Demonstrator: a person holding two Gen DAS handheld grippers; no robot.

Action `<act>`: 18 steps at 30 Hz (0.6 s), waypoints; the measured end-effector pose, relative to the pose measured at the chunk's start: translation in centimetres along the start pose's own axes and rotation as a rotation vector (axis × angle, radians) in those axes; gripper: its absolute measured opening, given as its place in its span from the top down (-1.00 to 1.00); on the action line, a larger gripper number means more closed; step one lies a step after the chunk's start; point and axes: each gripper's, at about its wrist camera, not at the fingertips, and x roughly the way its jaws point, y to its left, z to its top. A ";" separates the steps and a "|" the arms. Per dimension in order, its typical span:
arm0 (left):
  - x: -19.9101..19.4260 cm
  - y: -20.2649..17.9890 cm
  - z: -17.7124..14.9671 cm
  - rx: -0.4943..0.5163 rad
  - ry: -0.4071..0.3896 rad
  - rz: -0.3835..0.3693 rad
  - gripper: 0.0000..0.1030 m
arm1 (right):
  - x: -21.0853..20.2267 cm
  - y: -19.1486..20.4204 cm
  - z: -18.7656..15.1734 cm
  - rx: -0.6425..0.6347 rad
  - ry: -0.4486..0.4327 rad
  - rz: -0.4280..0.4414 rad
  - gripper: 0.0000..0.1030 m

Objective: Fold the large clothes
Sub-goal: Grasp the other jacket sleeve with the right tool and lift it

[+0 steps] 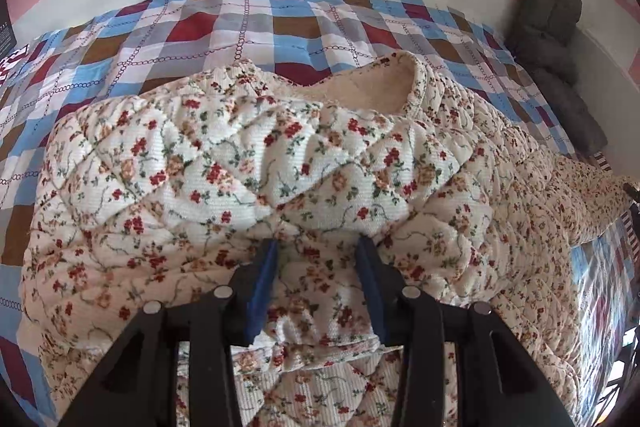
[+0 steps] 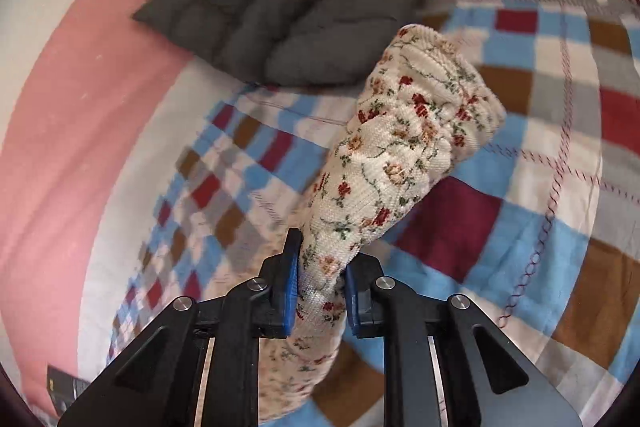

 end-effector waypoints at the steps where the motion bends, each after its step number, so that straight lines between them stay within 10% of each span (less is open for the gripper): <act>1: -0.5 0.1 0.0 -0.006 -0.001 -0.013 0.18 | -0.8 1.6 0.1 -0.033 -0.003 0.027 0.65; 9: -6.7 0.4 -0.4 0.002 -0.077 -0.085 0.18 | -6.9 17.0 -3.9 -0.354 0.013 0.229 0.66; 18: -10.9 5.5 -2.4 -0.087 -0.123 -0.086 0.18 | -6.2 29.5 -17.2 -0.639 0.194 0.355 0.66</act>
